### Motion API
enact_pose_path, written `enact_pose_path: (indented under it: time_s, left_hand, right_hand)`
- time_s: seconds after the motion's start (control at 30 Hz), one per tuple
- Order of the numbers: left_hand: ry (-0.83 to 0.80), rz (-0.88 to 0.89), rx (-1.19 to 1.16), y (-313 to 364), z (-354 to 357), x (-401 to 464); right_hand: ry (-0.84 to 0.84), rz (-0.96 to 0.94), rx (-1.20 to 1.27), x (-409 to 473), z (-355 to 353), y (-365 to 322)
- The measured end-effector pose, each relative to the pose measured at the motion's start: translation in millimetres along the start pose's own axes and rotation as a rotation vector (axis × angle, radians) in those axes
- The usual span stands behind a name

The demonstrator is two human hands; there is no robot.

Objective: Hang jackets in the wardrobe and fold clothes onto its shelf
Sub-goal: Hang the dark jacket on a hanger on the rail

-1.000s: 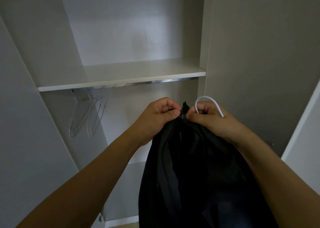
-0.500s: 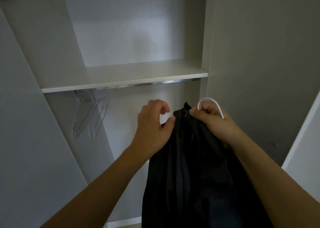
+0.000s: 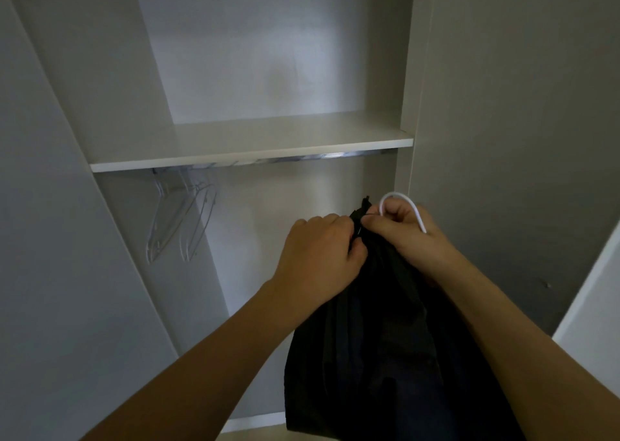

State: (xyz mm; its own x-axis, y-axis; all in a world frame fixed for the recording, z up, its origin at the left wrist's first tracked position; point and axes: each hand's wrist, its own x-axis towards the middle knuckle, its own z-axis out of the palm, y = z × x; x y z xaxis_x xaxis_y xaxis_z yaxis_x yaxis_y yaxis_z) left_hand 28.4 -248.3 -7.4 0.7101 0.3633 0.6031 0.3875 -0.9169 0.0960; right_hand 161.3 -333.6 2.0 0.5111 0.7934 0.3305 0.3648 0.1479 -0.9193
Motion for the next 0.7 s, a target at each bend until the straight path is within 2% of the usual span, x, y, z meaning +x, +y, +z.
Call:
enact_pose_path:
  time_s: [0.13,0.23,0.3,0.37,0.43,0.53,0.57,0.63,0.7]
  left_hand:
    - [-0.011,0.013,0.007,2,4,-2]
    - [-0.011,0.044,0.127,7,0,2]
    - [-0.084,0.157,0.201,21,3,-16]
    - [-0.199,0.268,0.166,32,7,-50]
    - [-0.189,0.205,-0.02,23,5,-56]
    - [-0.098,-0.203,-0.47,-1,-12,-9]
    - [-0.168,-0.301,-0.607,-9,-19,9]
    - [-0.41,-0.371,-0.854,-18,-24,37]
    - [-0.6,-0.335,-0.887,-16,-22,46]
  right_hand:
    - [0.073,-0.036,-0.032,6,-3,4]
    - [0.147,-0.041,-0.008,12,3,6]
    - [0.213,-0.003,0.062,19,-1,7]
    - [0.253,0.047,0.14,23,-13,5]
    - [0.214,0.025,0.128,23,-23,2]
    - [0.114,-0.056,0.09,22,-20,-4]
    - [0.093,-0.071,0.085,22,-17,-7]
    - [0.068,-0.091,0.082,24,-13,-12]
    - [0.068,-0.109,0.089,27,-12,-13]
